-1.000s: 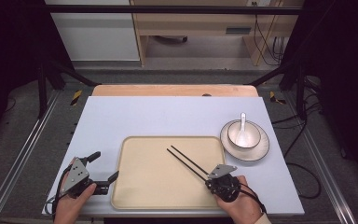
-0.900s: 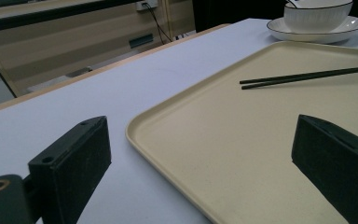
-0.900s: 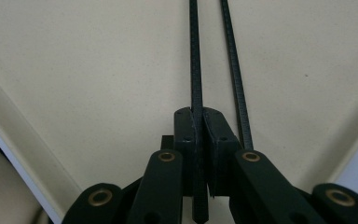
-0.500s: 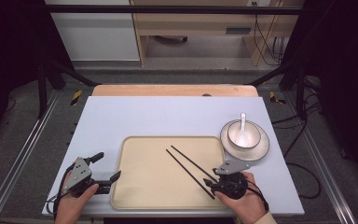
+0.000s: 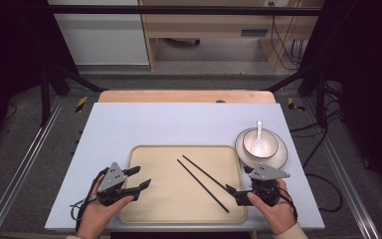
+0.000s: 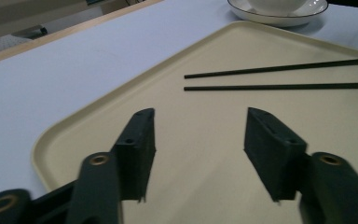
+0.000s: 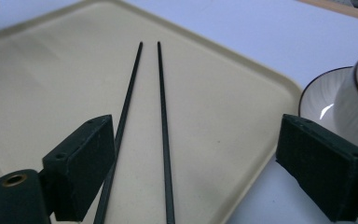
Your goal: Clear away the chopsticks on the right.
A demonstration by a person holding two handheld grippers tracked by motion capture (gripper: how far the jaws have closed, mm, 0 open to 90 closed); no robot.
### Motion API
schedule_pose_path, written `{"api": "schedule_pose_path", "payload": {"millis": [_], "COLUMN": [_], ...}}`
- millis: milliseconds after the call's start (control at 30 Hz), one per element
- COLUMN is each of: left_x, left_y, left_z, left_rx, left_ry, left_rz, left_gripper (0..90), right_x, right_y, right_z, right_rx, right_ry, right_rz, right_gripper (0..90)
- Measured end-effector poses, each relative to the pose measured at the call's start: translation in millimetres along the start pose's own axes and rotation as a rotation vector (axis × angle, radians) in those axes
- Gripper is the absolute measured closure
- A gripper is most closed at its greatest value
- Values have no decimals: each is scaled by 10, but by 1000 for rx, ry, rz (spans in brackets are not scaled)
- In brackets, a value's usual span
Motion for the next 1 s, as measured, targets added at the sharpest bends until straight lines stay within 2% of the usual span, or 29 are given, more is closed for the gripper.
{"api": "schedule_pose_path", "payload": {"millis": [133, 267, 333, 467, 533, 600, 767, 1000], "left_x": [219, 464, 567, 821, 923, 1034, 1220, 1386], "left_y": [94, 144, 157, 167, 166, 163, 176, 209], "left_z": [83, 153, 185, 281, 317, 342, 346, 312], "left_rx": [0, -3, -3, -36, -24, -34, -14, -21], "left_ry": [-14, -21, -27, -48, -40, -37, -20, -18], "left_rz": [-56, -140, -171, -224, -258, -281, -307, -300], "left_gripper": [667, 804, 853, 885, 892, 893, 894, 893], "right_x": [-101, -190, -225, -248, -233, -206, -209, -261], "right_y": [-38, -148, -211, -270, -287, -309, -330, -396], "right_z": [86, 158, 195, 255, 264, 270, 287, 314], "right_rx": [-9, -41, -32, 0, 4, 2, 14, 43], "right_ry": [-44, -118, -120, -113, -109, -107, -106, -113], "right_rz": [33, 90, 105, 122, 117, 105, 100, 89], "right_gripper": [144, 120, 123, 141, 145, 148, 153, 156]}}
Point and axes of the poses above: each handheld gripper's, and its own axes: x roughly forward along the jaws, y roughly out of its top, z roughly to its right, the point moved 3 cm from there along x, roughly forward along the jaws, and after that the axes turned 6 degrees about -x, right-handed, at the moved point
